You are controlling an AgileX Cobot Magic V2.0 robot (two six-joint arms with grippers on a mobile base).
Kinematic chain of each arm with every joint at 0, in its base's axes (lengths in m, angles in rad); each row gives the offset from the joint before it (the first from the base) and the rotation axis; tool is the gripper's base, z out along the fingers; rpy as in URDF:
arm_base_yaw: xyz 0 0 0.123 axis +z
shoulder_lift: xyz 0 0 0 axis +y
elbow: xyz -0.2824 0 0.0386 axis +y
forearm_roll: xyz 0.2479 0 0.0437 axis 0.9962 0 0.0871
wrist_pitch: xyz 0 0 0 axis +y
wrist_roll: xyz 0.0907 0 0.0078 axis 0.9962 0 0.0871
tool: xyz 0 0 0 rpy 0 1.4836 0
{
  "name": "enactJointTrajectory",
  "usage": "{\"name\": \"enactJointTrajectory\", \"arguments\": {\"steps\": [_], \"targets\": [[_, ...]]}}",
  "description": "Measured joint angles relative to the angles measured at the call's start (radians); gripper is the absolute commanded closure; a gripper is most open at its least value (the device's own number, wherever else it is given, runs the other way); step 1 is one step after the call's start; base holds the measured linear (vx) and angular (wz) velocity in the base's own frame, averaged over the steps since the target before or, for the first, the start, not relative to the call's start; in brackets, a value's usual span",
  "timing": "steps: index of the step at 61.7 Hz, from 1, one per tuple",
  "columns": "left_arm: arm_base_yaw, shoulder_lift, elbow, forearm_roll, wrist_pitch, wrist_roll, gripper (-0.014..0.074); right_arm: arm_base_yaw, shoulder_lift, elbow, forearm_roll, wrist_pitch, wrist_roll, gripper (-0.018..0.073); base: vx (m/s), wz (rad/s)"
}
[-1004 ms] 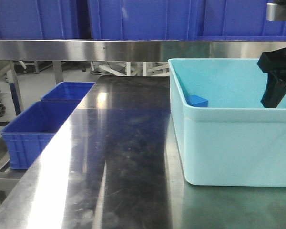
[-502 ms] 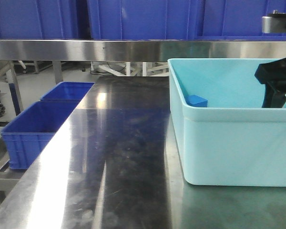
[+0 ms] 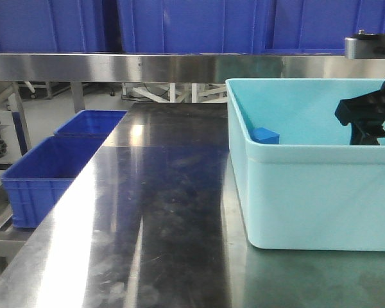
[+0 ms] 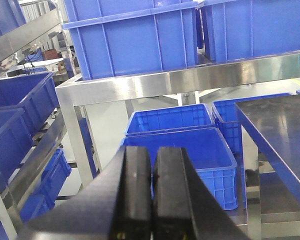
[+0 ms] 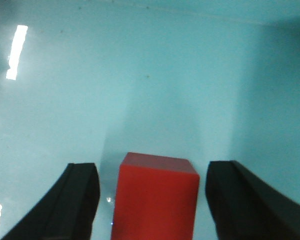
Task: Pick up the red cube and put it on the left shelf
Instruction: 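Close the right gripper on the red cube and lift it, then raise the held red cube clear of the tub with the right gripper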
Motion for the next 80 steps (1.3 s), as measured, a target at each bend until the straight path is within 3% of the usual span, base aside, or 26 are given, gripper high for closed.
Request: {"name": "enactJointTrajectory", "arguments": {"steps": [8,19,37,59,80], "targets": [[0.000,0.000,0.000,0.000,0.000,0.000,0.0491,0.000,0.000,0.000,0.000,-0.011,0.000,0.0364,0.00,0.00],[0.000,0.000,0.000,0.000,0.000,0.000,0.0491,0.000,0.000,0.000,0.000,-0.013,0.000,0.0509,0.00,0.00],[0.000,0.000,0.000,0.000,0.000,0.000,0.0491,0.000,-0.070,-0.001,0.000,-0.057,0.000,0.0501,0.00,0.00],[0.000,0.000,0.000,0.000,0.000,0.000,0.0491,0.009,-0.391,-0.001,0.000,-0.125,0.000,0.0501,0.00,0.00],[0.000,0.000,0.000,0.000,0.000,0.000,0.0491,0.153,-0.666,0.127,0.012,-0.119,0.000,0.0501,0.00,0.00]]}}
